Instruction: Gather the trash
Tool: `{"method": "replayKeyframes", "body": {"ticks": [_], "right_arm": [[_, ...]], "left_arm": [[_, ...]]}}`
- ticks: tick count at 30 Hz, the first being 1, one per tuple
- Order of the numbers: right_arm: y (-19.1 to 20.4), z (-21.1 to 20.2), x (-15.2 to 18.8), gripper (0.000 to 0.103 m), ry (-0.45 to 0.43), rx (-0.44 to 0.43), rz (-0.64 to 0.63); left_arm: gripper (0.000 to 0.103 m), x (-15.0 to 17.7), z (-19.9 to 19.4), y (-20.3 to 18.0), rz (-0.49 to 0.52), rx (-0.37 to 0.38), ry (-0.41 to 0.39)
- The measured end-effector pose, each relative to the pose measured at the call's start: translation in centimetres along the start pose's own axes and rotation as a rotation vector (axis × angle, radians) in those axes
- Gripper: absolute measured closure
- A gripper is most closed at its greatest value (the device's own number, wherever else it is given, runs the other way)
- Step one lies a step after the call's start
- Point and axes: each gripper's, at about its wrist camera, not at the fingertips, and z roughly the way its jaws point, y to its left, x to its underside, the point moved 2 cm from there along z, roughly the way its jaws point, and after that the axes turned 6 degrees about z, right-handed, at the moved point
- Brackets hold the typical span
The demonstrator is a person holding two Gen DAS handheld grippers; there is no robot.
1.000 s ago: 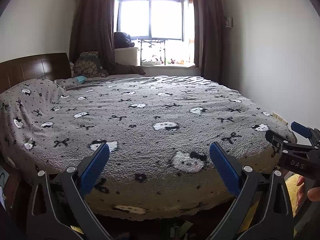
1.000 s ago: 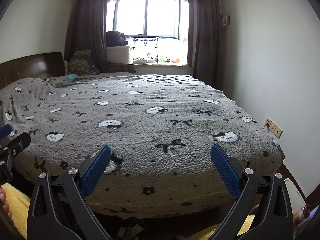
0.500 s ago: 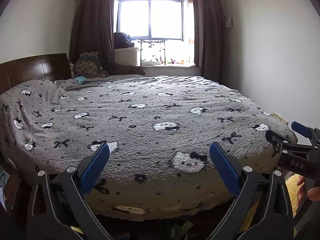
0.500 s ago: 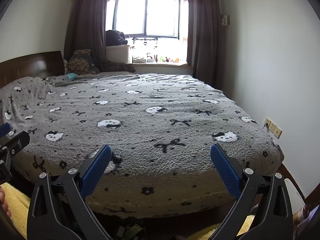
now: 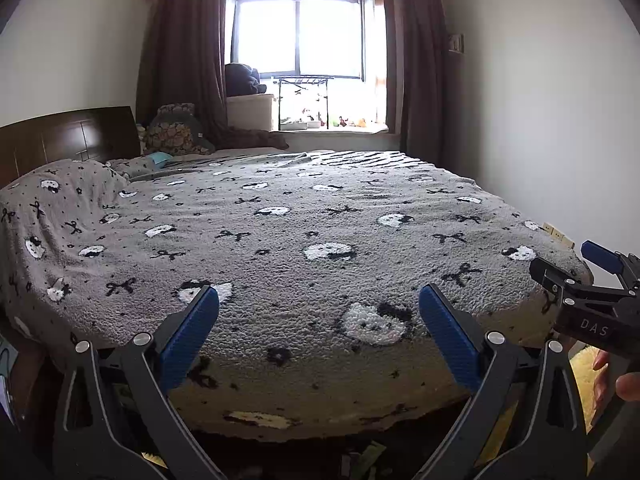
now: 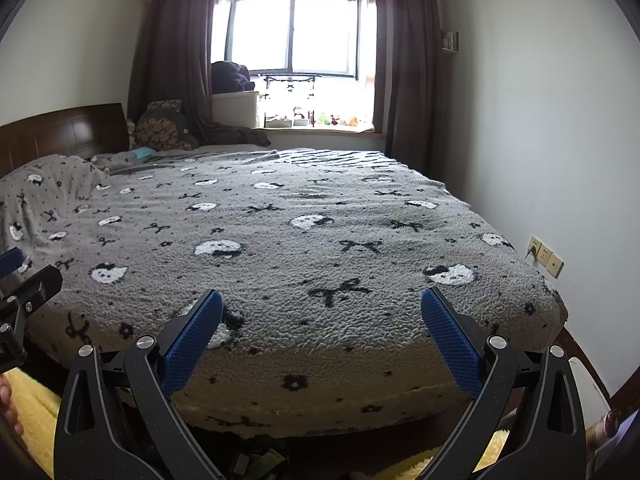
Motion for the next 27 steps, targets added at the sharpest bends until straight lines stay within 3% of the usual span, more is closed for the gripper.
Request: {"method": "replayKeyframes", "body": {"ticks": [27], "right_arm": [[-0.1, 0.2, 0.18, 0.004, 0.005, 0.008, 0.001]], "left_arm": [[0.008, 0.11, -0.46, 0.1, -0.012, -0.026, -0.014]]}}
